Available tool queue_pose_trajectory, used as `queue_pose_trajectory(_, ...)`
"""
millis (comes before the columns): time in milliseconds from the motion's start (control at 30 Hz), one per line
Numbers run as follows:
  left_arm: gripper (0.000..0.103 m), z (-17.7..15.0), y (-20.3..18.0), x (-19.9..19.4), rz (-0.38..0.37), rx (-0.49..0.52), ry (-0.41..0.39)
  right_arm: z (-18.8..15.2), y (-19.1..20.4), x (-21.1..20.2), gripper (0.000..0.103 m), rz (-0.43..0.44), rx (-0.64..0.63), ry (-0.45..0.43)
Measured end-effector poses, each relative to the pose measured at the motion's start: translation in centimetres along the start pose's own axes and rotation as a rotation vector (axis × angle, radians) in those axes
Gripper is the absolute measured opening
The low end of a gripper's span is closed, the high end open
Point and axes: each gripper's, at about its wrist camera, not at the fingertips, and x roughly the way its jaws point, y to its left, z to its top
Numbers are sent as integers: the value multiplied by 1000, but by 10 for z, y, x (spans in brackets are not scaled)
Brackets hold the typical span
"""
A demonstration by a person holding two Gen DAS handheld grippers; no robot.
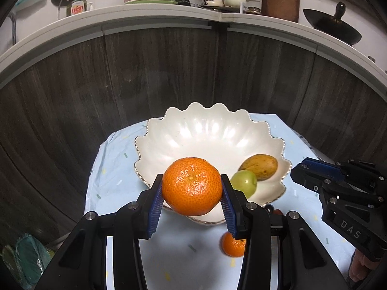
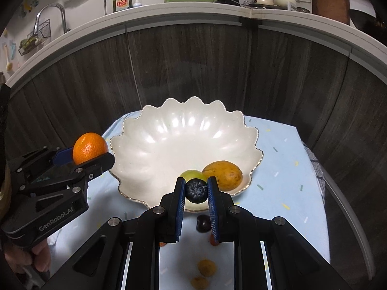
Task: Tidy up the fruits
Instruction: 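Lift the mandarin and blueberry and carry both over the white bowl, then open both tools to drop the mandarin and blueberry into the bowl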
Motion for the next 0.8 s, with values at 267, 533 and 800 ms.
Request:
queue_pose_trajectory(267, 44, 5, 9, 19, 1, -1, 14, 3, 5, 20, 20, 15, 13, 34)
queue_pose_trajectory(533, 44, 9, 17, 40, -2, 17, 35, 0, 17, 41, 20, 52, -4, 72)
queue_pose_trajectory(800, 44, 7, 24, 55, -14, 14, 60, -4, 27, 58, 20, 86, -14, 105)
